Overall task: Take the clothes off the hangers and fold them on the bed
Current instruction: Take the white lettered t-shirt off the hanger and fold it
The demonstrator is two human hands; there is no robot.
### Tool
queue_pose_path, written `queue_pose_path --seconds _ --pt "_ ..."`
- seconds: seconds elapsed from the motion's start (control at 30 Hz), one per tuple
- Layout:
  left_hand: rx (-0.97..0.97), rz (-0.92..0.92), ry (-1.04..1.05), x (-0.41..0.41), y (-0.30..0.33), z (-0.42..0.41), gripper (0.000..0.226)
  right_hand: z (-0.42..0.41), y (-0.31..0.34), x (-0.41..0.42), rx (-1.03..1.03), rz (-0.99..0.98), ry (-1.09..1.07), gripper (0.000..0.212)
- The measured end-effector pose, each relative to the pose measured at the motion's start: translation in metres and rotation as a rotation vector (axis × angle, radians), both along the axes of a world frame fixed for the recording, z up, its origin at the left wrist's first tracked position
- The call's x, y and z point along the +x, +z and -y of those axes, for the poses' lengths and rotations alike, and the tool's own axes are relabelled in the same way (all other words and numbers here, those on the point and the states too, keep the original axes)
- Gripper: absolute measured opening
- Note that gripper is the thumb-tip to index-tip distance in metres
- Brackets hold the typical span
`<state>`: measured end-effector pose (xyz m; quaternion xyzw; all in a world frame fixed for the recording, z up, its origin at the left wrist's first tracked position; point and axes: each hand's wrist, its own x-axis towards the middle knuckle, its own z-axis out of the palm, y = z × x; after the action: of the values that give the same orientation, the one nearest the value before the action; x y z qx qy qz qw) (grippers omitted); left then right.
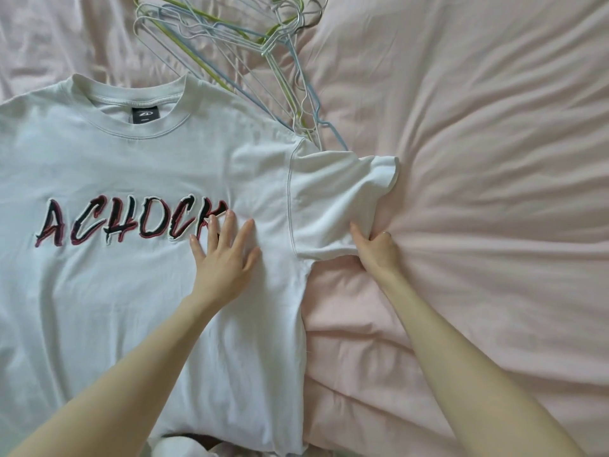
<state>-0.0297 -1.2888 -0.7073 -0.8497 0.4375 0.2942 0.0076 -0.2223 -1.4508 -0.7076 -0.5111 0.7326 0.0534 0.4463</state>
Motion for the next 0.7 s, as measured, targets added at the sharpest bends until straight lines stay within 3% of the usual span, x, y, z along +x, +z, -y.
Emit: queue_pose_path --seconds 0.07,0.17,0.4,0.53,0.63,0.7 --pt "0.002 -0.004 0.005 0.0 0.0 0.001 0.051 -0.004 -0.003 0.002 0.004 0.004 0.006 0.066" --pt "0.011 0.001 0.005 0.001 0.0 0.002 0.051 -0.005 -0.006 -0.008 0.058 0.104 -0.029 0.028" --pt "-0.028 0.082 -0.007 -0.008 0.0 0.004 0.049 -0.008 0.009 -0.04 0.181 0.049 0.059 0.035" --pt "-0.109 0.057 -0.069 -0.014 0.003 0.021 0.049 0.007 0.018 -0.034 0.312 -0.035 0.125 0.021" --pt "-0.159 0.068 -0.149 -0.015 0.004 0.045 0.055 0.026 0.019 -0.025 0.063 -0.091 0.18 0.033" --pt "-0.2 0.07 -0.171 -0.013 0.005 0.065 0.054 0.044 0.022 -0.015 -0.16 0.025 0.055 0.031"
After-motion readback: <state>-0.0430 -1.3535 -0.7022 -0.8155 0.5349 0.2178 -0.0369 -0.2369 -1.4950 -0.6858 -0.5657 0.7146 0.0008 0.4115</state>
